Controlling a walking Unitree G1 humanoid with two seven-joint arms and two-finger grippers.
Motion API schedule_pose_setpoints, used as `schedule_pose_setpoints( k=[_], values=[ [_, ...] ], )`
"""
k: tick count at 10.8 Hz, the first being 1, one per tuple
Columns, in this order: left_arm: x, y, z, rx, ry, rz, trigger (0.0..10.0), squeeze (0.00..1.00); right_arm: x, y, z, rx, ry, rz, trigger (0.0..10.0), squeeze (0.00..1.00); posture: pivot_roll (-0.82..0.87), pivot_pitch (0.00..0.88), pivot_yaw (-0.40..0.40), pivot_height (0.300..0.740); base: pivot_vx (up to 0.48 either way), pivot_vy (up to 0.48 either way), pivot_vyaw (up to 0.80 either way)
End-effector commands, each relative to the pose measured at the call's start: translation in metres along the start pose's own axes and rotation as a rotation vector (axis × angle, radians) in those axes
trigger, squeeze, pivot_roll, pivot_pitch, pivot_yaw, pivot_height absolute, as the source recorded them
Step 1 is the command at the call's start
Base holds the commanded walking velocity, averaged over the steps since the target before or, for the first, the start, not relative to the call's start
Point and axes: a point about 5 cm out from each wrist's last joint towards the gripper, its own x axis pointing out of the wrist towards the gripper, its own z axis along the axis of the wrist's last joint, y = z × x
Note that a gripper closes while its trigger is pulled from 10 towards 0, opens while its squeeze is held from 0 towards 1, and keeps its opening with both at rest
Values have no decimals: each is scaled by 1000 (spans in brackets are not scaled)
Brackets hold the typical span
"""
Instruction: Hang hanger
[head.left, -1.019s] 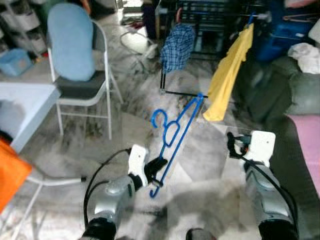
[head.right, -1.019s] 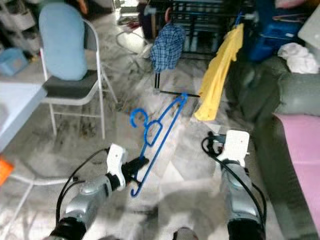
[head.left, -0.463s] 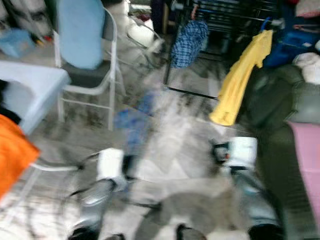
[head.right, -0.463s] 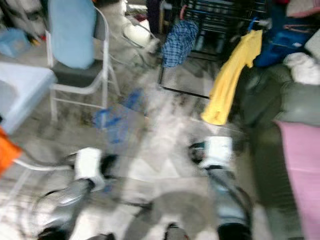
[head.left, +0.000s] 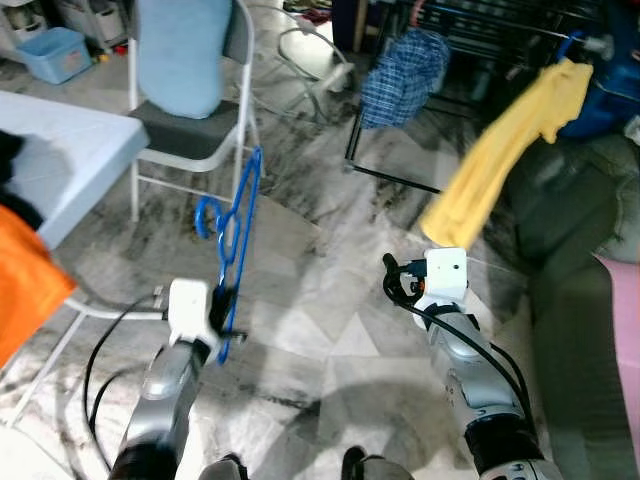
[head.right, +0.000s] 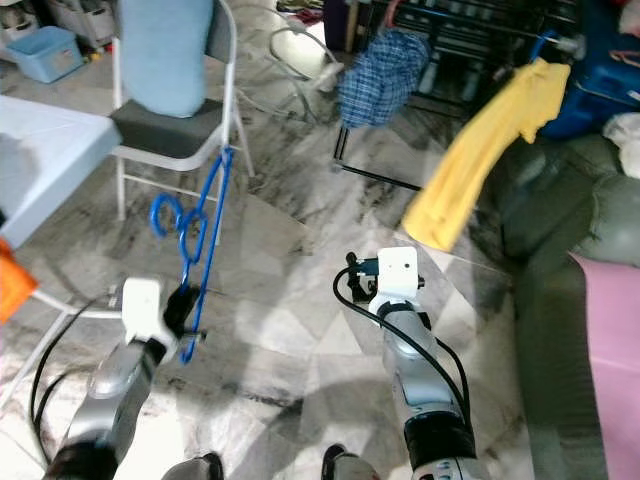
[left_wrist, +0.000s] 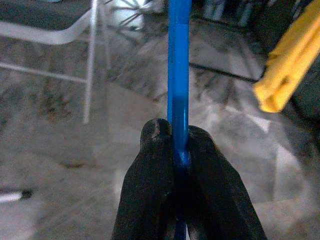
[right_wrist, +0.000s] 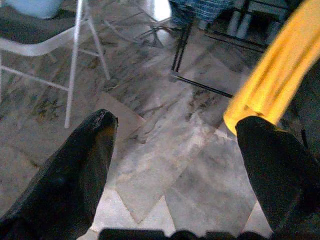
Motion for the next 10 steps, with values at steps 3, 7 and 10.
schedule_pose_setpoints(
  k=[3, 7, 10],
  values=[
    [10, -21, -1, -63, 30, -77, 10000, 0, -7, -11, -10, 15, 20, -64, 10000, 0, -41, 135, -34, 740, 0, 0, -800],
    [13, -25, -3, -78, 54, -130, 10000, 0, -10, -14, -11, 49, 5, -88, 10000, 0, -58, 143, -17, 740, 0, 0, -800],
    [10, -22, -5, -61, 63, -156, 10000, 0, -17, -13, -8, 65, -31, -79, 10000, 1000, -60, 159, -17, 740, 0, 0, 0]
  ],
)
